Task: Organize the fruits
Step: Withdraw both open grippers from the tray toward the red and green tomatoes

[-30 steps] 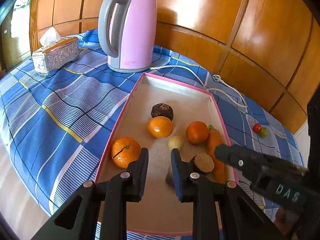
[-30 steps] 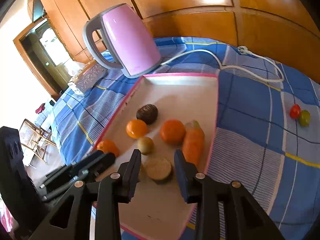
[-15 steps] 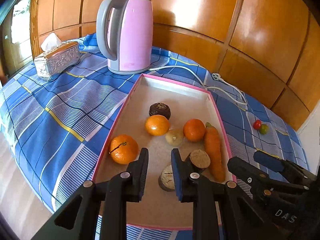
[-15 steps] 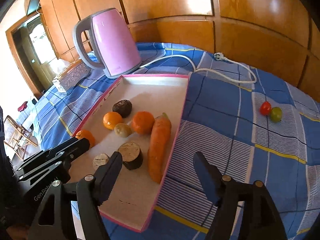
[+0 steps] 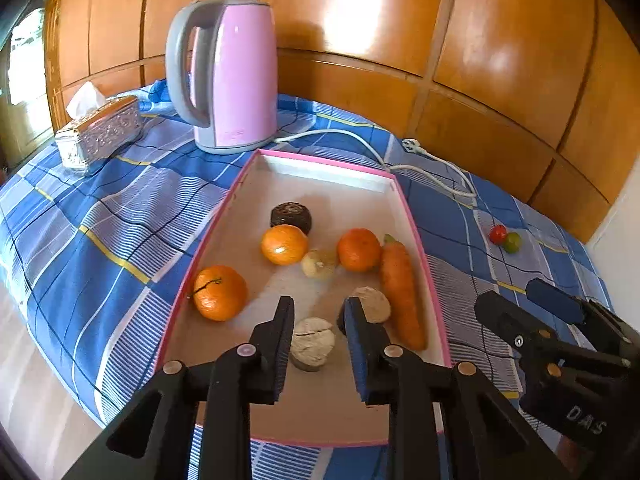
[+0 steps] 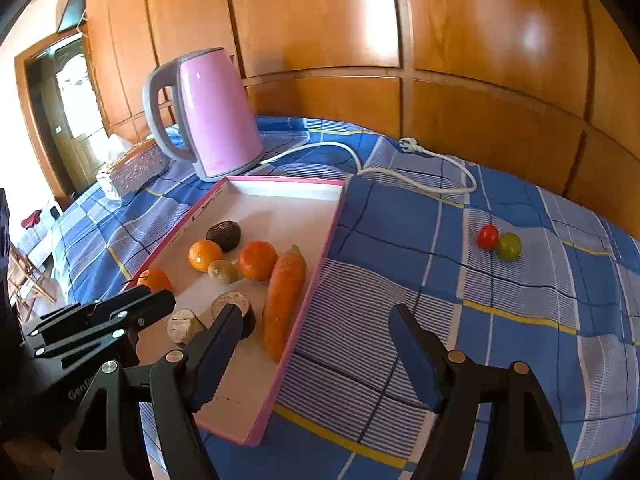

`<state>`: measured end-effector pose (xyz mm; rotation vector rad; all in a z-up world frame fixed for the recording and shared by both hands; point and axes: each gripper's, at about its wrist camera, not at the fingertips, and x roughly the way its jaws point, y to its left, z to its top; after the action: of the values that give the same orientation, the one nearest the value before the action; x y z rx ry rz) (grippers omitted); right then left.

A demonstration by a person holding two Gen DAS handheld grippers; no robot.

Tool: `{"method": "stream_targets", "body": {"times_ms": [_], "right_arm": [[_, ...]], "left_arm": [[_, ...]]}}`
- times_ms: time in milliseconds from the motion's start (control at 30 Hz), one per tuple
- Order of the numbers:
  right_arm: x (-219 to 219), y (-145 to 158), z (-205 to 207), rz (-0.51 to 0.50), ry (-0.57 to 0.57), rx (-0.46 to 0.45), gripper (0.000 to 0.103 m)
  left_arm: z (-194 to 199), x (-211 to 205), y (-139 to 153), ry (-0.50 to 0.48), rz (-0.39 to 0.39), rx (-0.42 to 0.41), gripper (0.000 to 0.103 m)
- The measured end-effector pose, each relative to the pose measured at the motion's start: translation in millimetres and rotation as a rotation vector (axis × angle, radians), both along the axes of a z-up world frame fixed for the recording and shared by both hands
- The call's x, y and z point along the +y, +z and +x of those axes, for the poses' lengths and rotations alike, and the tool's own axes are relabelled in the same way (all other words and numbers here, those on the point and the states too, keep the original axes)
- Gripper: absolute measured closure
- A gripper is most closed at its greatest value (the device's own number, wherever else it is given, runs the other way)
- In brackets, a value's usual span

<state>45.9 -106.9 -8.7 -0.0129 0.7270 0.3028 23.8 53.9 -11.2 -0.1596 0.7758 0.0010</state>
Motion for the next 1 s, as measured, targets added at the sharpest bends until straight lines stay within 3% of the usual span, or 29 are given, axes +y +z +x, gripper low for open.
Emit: {"method": "stream_targets", "body": {"times_ms": [467, 567, 1000], "right_arm": [[-38, -7, 2, 0.069, -0.039, 0.076, 0.026], [-46, -12, 3, 0.071, -0.052, 0.098, 0.038], [-71, -29, 9, 0.06, -0.111, 0.164, 0.044]], "left_arm": [[-4, -27, 3, -0.076, 0.043, -0.015, 0.073], [-4, -34, 4, -0.093, 0.053, -0.017, 0.072], [1, -64, 3, -0.167, 0.087, -0.012, 0.07]]}}
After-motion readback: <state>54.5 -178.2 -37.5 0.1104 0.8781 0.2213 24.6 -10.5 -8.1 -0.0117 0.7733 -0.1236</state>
